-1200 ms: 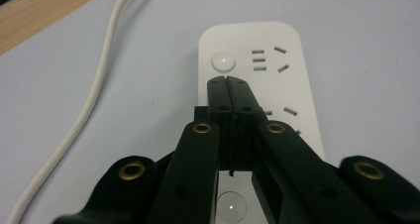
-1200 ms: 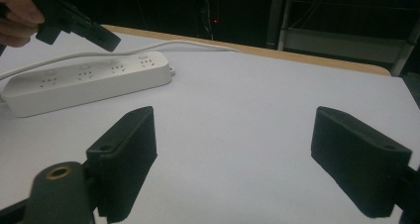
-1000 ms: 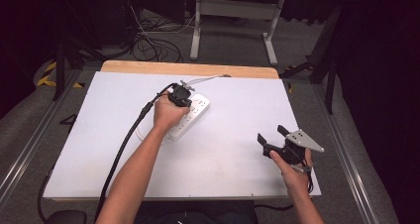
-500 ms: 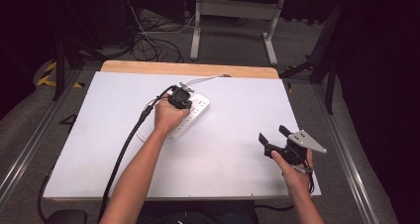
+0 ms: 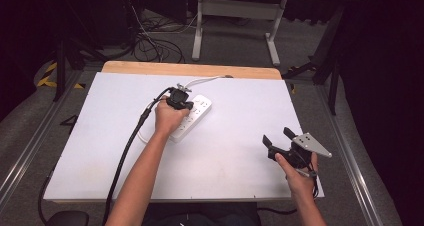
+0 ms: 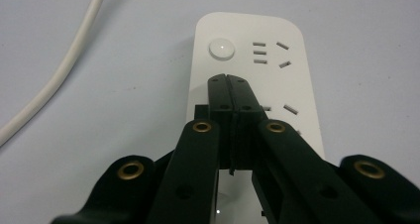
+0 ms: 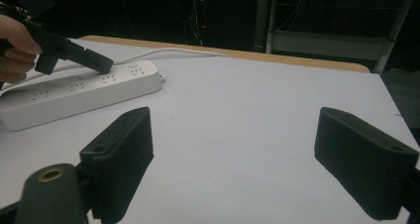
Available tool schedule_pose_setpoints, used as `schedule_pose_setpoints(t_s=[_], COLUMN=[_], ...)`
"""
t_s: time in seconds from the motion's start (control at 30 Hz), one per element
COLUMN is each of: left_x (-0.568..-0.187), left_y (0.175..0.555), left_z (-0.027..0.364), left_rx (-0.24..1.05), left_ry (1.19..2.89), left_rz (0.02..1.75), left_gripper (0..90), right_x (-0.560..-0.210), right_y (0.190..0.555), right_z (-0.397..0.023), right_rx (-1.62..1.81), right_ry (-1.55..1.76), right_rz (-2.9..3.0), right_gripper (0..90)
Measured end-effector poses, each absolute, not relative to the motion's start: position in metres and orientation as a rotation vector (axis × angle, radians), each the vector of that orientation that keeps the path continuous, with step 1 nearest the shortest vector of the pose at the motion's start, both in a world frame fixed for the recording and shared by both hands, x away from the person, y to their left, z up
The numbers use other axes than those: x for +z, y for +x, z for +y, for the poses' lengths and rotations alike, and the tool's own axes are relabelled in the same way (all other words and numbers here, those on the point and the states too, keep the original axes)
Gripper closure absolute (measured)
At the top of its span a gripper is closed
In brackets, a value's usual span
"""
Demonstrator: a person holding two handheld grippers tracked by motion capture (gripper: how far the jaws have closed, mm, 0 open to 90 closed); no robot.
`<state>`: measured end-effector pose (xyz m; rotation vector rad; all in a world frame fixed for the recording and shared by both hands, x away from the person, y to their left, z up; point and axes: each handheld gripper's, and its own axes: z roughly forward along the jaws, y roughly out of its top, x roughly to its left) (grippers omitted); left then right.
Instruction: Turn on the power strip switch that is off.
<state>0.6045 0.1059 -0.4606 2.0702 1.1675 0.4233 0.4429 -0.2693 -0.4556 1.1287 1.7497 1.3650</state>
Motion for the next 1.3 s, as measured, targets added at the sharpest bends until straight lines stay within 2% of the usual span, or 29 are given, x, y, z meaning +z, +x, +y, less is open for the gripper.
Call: schedule_pose_setpoints(t_s=[0.7,0.8,1.3], left_x=[-0.4595,-0.4595,-0.46], left_y=[0.6031,0.6055,0.6073], left_z=[0.1016,0.1055,0.1088], left_rx=[0.467,0.41,0.377], left_ry=[2.088,2.068,2.032], left_rz=[1.169,1.179,1.177], left_gripper=[90.0,90.0,90.0], right_x=[-0.4583,-0.4595,-0.4614], right_y=[0.443,0.4433,0.4459], right_z=[-0.269,-0.2687,-0.2678], right_rx=[1.353,1.354,1.349], right_ry=[1.128,1.129,1.134], right_rz=[1.765,1.775,1.781], right_gripper=[15.6,15.7,16.3])
